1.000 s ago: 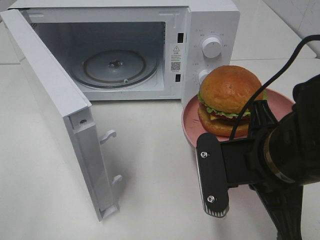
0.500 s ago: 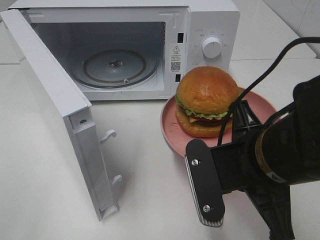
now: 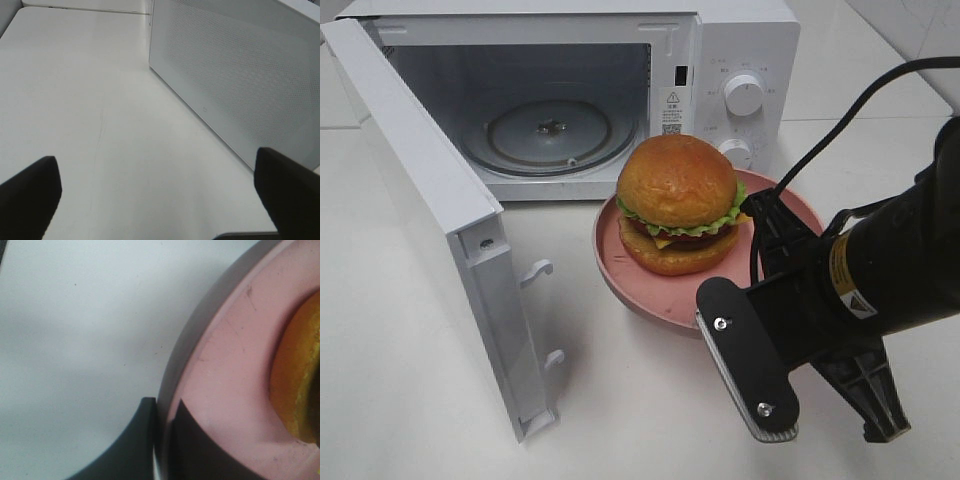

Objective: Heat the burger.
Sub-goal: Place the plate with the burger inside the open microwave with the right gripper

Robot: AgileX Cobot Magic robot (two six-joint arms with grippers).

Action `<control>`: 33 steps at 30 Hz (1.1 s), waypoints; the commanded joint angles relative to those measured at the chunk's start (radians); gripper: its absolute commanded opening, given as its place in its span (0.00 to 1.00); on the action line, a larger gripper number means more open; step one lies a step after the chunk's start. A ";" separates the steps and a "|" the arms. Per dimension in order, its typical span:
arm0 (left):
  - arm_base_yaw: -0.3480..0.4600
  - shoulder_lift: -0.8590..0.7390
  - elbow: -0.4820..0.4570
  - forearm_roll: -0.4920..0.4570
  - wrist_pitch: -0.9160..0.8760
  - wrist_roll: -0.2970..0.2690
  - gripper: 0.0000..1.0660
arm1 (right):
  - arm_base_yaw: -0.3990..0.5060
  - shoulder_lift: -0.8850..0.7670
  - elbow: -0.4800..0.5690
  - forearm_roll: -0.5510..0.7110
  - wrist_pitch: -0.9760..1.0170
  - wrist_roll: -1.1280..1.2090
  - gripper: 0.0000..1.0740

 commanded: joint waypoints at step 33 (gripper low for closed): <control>-0.001 -0.006 0.002 -0.002 -0.015 -0.001 0.94 | -0.203 0.086 -0.142 0.427 -0.149 -0.756 0.00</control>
